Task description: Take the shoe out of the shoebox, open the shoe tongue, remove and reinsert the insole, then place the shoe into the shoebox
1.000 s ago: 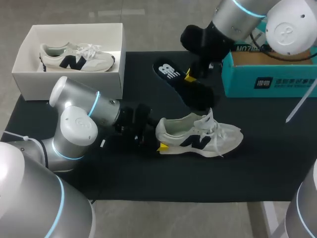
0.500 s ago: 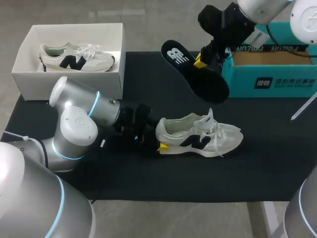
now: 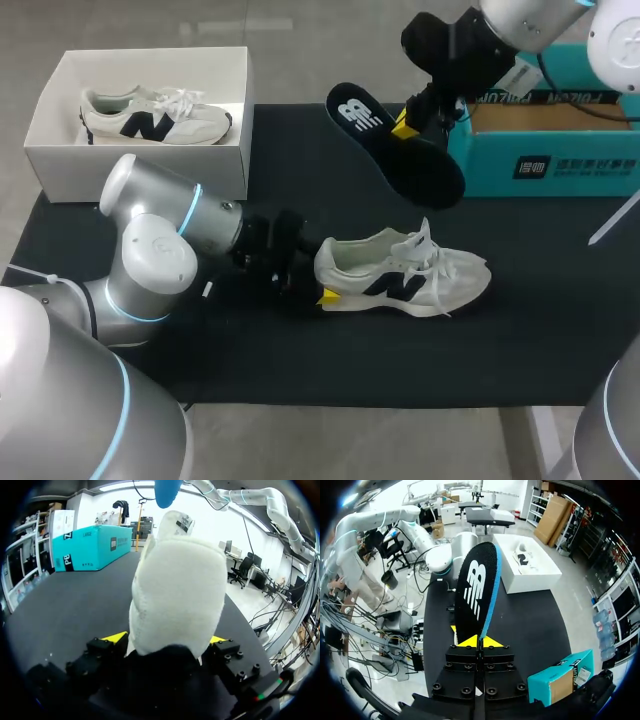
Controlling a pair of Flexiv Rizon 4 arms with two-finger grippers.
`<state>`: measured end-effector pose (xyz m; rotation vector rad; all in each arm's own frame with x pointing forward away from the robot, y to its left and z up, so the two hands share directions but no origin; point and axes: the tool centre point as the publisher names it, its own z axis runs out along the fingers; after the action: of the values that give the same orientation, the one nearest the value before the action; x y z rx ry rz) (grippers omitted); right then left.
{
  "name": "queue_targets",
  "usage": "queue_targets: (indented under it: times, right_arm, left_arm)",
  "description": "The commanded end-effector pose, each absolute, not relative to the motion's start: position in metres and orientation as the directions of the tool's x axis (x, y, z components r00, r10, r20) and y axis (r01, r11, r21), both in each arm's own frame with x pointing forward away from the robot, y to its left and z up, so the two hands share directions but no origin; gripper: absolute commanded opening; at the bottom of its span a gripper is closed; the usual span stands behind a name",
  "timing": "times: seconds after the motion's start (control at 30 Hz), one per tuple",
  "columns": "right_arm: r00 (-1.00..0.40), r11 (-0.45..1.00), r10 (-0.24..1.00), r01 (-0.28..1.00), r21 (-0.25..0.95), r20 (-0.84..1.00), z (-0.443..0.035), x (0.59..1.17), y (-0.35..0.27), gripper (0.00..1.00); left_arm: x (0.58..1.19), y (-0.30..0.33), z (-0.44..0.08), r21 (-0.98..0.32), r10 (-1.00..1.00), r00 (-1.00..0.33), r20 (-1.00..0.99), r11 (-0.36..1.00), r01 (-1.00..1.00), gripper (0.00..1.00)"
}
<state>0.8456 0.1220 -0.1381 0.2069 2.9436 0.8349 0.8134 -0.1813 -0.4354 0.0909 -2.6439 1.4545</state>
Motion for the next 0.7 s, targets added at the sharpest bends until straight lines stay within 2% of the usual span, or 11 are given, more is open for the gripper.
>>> queue_targets:
  times: [0.03, 0.17, 0.37, 0.7]
  right_arm:
    - [-0.974, 0.798, 0.216, 0.134, 0.587, -0.071, -0.121, 0.831, 0.125, 0.0]
    - [-0.936, 0.71, 0.349, 0.228, 0.667, -0.051, -0.098, 0.808, 0.121, 0.0]
    - [-0.885, 0.547, 0.465, 0.318, 0.774, 0.035, -0.075, 0.773, 0.115, 0.0]
    - [-0.806, 0.33, 0.574, 0.387, 0.861, 0.143, -0.044, 0.734, 0.107, 0.0]
  left_arm:
    - [0.815, -0.183, -0.442, -0.836, 0.006, -0.991, 0.137, 0.538, -0.112, 0.0]
    - [0.815, -0.183, -0.442, -0.836, 0.006, -0.991, 0.137, 0.538, -0.112, 0.0]
    - [0.815, -0.183, -0.442, -0.836, 0.006, -0.991, 0.137, 0.538, -0.112, 0.0]
    - [0.815, -0.183, -0.442, -0.836, 0.006, -0.991, 0.137, 0.538, -0.112, 0.0]
